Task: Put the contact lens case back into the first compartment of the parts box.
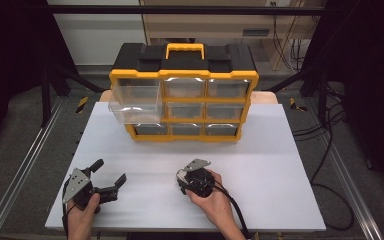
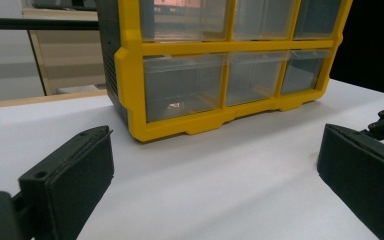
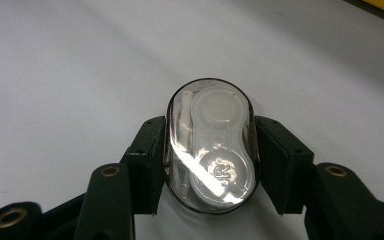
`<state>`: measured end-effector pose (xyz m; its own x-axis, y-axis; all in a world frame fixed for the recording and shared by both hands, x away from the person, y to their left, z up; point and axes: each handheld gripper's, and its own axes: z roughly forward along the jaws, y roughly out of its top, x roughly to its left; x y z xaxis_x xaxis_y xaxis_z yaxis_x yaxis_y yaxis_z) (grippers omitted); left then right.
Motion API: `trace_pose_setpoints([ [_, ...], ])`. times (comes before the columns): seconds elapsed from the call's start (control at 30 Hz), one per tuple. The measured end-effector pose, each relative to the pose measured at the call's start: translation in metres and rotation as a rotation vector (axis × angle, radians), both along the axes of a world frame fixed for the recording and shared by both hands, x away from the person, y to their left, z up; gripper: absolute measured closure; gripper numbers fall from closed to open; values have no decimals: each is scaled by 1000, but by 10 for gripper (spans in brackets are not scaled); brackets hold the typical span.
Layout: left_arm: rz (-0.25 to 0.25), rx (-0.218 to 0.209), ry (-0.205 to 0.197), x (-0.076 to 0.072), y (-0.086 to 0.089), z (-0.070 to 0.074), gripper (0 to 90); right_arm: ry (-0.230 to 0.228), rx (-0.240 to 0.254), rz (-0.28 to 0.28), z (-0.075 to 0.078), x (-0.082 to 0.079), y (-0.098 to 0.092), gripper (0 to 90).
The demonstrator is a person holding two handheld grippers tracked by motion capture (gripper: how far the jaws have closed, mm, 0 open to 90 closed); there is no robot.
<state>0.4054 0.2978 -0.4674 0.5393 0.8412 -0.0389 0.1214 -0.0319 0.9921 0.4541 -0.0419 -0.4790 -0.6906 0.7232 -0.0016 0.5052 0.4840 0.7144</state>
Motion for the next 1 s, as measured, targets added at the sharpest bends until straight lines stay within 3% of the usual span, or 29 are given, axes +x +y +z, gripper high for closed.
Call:
trace_pose_setpoints([
  [0.1, 6, -5, 0, 0, 2, 0, 13, -18, 32, 3, 6, 0, -2, 490],
  [0.23, 16, -5, -2, -1, 5, 0, 13, -64, 76, 0, 27, 0, -12, 490],
  [0.47, 24, -25, -6, 0, 7, 1, 13, -86, 96, -15, 47, 6, -27, 490],
  [0.67, 19, -15, -2, 0, 6, 0, 13, -118, 131, -34, 62, 5, -40, 490],
  [1.0, 19, -16, 0, 0, 6, 0, 14, -176, 188, -57, 99, 13, -54, 490],
])
